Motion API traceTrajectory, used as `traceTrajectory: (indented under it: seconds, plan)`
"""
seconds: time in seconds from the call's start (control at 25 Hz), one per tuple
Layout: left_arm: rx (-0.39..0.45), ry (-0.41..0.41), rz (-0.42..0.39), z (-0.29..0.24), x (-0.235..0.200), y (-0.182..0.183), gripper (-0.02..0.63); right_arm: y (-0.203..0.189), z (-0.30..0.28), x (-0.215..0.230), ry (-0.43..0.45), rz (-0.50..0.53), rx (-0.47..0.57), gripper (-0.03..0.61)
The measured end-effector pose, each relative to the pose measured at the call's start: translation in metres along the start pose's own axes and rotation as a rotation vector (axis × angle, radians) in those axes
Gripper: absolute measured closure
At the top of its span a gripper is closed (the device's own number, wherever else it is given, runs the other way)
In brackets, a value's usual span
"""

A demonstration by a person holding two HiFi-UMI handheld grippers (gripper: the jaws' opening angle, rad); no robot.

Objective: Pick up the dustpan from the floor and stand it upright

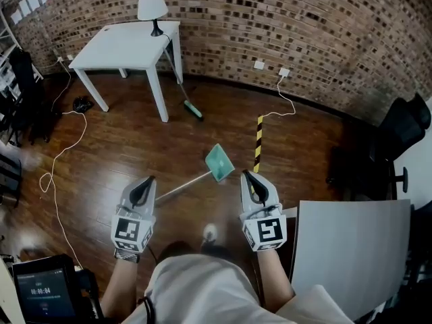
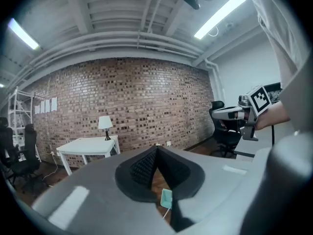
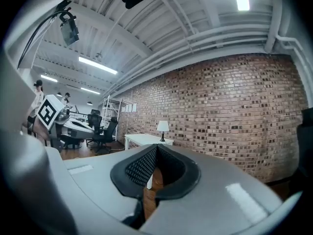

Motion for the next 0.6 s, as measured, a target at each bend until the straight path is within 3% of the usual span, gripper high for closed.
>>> traceTrajectory:
  seconds: [0.32, 0.6]
  plan:
    - [-0.023, -0.04, 0.024, -0.033, -0.008, -0.011, 0.614, -0.012, -0.021, 0.007, -0.035, -0.049, -0.031, 0.565]
    - [-0.078, 0.01, 0.053, -0.04, -0.034, -0.033, 0.614, -0.014, -0.044, 0.009, -0.034, -0.031, -0.068, 0.565]
Point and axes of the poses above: the fingertips, and each gripper's own axes: z backward along the fingers, x to its right, y out of its top, the point moved 1 cm from there along z, backward along the fingers, and after that the axes turned 10 degrees about x, right-handed, at the moved point
